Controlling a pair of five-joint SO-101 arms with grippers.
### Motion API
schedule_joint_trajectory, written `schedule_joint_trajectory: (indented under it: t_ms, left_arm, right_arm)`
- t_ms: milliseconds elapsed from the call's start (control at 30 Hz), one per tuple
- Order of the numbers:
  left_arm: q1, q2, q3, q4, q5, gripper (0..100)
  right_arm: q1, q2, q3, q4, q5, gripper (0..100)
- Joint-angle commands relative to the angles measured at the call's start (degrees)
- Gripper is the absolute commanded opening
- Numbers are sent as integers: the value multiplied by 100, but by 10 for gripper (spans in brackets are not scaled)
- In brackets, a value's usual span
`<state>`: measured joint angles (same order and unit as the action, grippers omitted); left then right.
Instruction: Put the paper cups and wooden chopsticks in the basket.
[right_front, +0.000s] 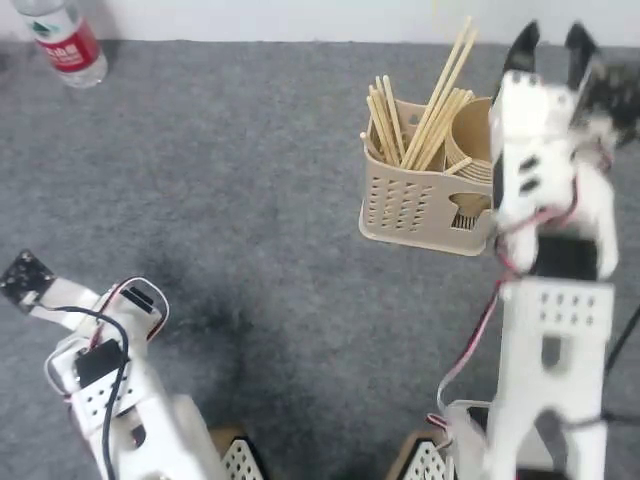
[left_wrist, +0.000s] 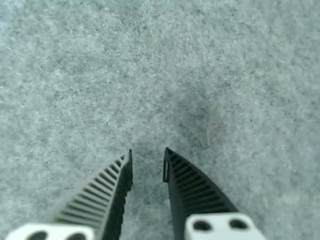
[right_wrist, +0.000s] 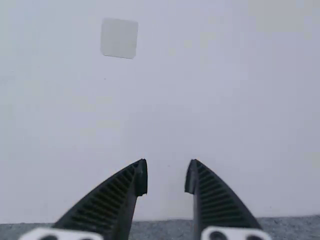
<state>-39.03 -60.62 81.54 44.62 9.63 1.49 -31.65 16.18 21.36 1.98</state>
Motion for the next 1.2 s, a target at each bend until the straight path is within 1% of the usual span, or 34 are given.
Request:
schedule_joint_trajectory:
  t_ms: [0, 33, 67, 100, 267, 400, 533, 667, 833, 1033, 1167]
  left_arm:
    - [53, -79, -84, -70, -26, 91]
    - [53, -79, -84, -70, -26, 91]
    - [53, -79, -84, -70, -26, 91]
    - [62, -79, -84, -70, -26, 91]
    - [70, -79, -84, -70, -35, 91]
    - [70, -79, -84, -70, -35, 91]
    - [79, -79, -84, -70, -35, 91]
    - [79, -79, -84, -70, -35, 91]
    - [79, -79, -84, -70, -35, 91]
    - [79, -79, -84, -70, -35, 91]
    - [79, -79, -84, -70, -35, 91]
  right_arm:
    - [-127, 1534, -2312, 690, 642, 17]
    - [-127, 1982, -2892, 927, 730, 24]
    - [-145, 2431, -3508, 1121, 756, 3]
    - [-145, 2870, -4123, 1288, 738, 6]
    - [-171, 4875, -6822, 1886, 738, 7]
    - [-171, 6255, -8545, 2167, 747, 7]
    - [-251, 7336, -9785, 2325, 782, 7]
    - [-321, 7978, -10251, 2325, 791, 7]
    - [-330, 8136, -10242, 2352, 791, 7]
    - [-330, 8136, -10242, 3116, 756, 7]
    - [-356, 8075, -10303, 3846, 756, 7]
